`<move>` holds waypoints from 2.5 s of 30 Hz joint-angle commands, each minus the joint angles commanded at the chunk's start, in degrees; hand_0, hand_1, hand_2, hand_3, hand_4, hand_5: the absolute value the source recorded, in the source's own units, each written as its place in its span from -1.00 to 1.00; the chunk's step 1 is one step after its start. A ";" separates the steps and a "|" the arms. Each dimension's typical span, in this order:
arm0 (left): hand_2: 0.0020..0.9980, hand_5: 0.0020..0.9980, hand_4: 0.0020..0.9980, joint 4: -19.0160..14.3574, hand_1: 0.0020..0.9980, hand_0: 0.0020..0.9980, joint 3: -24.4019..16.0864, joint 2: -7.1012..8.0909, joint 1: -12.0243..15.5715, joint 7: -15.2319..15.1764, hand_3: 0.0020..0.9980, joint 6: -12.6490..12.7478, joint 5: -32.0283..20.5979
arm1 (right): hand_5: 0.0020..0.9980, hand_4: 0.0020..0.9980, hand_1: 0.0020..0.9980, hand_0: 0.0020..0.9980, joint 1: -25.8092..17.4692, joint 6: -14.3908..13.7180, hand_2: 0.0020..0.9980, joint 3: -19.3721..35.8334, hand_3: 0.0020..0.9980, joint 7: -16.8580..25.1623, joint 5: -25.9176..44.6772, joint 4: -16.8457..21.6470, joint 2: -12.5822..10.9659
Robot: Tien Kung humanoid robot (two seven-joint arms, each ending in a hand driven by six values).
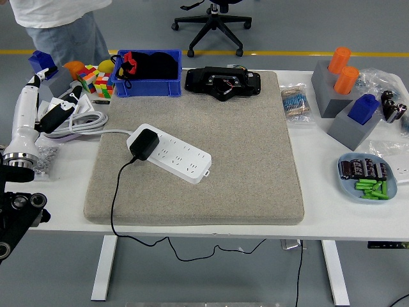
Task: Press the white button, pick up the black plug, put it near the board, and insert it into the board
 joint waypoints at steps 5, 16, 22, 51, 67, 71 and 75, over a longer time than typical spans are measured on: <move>0.80 0.40 0.66 0.23 0.94 0.99 -0.94 0.59 -1.54 -0.14 0.67 -0.18 -0.43 | -0.24 0.28 0.14 0.23 1.72 0.18 0.13 -2.92 0.16 -0.15 1.20 0.16 -0.56; 0.80 0.40 0.65 -0.57 0.94 0.99 -2.06 -0.24 -0.06 0.58 0.65 -0.85 0.16 | -0.24 0.29 0.14 0.23 0.29 0.12 0.13 0.17 0.16 -0.03 -0.06 0.42 -0.98; 0.79 0.41 0.65 -0.82 0.93 0.99 -2.77 -0.19 -0.27 1.22 0.65 -1.38 0.35 | -0.24 0.29 0.14 0.23 0.39 0.11 0.13 0.25 0.16 -0.07 -0.09 0.43 -0.95; 0.78 0.44 0.63 -1.46 0.92 1.00 -4.78 -1.03 0.16 1.90 0.60 -1.93 0.76 | -0.24 0.28 0.14 0.23 0.01 0.12 0.13 0.72 0.16 -0.13 -0.21 0.44 -1.19; 0.77 0.44 0.63 -1.87 0.91 1.00 -6.06 -1.81 1.57 2.10 0.57 -2.15 0.90 | -0.23 0.29 0.14 0.23 -1.15 0.20 0.13 2.43 0.16 -0.40 -1.36 0.42 -0.77; 0.77 0.44 0.63 -2.03 0.91 1.00 -5.95 -1.78 1.57 2.05 0.57 -2.22 0.82 | -0.23 0.29 0.14 0.23 -1.18 0.22 0.13 2.70 0.16 -0.42 -1.46 0.45 -0.58; 0.76 0.45 0.62 -2.15 0.90 0.99 -5.85 -1.76 1.59 2.03 0.56 -2.30 0.74 | -0.23 0.29 0.14 0.23 -1.09 0.23 0.14 2.85 0.16 -0.49 -1.52 0.50 -0.53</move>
